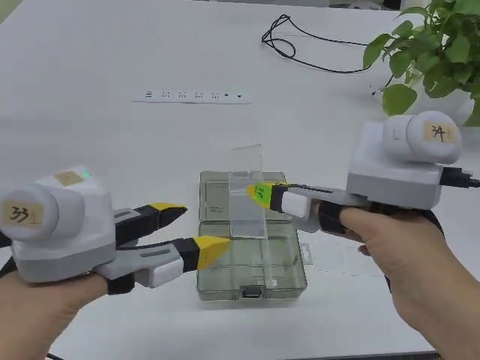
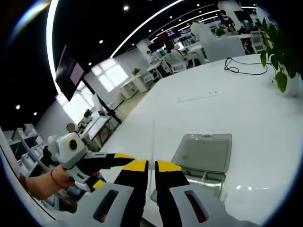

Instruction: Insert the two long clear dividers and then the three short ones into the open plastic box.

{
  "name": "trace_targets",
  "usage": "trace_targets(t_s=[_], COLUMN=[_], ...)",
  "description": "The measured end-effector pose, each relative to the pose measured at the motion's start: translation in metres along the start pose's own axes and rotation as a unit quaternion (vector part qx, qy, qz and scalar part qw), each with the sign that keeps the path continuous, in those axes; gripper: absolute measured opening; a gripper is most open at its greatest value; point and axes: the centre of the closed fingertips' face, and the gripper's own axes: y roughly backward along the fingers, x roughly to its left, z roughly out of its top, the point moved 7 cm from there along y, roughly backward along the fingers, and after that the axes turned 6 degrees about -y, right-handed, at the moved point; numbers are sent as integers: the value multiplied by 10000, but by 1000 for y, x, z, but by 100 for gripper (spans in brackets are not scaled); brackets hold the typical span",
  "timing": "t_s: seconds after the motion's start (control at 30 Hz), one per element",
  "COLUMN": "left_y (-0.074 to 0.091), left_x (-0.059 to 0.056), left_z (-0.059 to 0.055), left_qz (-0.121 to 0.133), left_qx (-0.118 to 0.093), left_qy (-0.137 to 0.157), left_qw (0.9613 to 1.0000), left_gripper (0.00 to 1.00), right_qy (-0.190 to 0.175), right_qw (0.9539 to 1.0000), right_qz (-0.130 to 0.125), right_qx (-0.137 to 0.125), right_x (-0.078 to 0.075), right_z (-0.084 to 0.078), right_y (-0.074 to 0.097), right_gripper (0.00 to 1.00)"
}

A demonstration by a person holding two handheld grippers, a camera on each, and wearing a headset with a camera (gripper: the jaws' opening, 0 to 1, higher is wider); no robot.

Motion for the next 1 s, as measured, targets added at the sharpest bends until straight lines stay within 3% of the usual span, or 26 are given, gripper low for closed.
trace_targets(t_s=[0.23,0.37,0.47,0.57,0.77,1.0], left_y=[6,8,10,12,17,18], left_x=[3,3,5,6,11,22], left_z=[-10,-14,-20,-25,-35,-39], left_qz=[-213,-306,-378,-507,-731,-867], left_qx=[108,62,84,102,278,256], left_qy=[-273,-531,-711,-860,-1075,-1160], left_qw=[9993,9981,9967,9949,9911,9891], left_gripper=[70,81,92,100,100,100], right_qy=[-63,-110,-15,-204,-532,-809], right_qw=[9996,9991,9981,9966,9858,9707], right_qz=[-201,-299,-489,-634,-1197,-1731], right_qx=[200,278,362,487,1050,1460], right_x=[0,3,1,-5,-15,-27], right_z=[2,3,1,1,-7,-22], right_y=[-5,-9,-13,-17,-25,-37], right_gripper=[7,7,7,7,7,7])
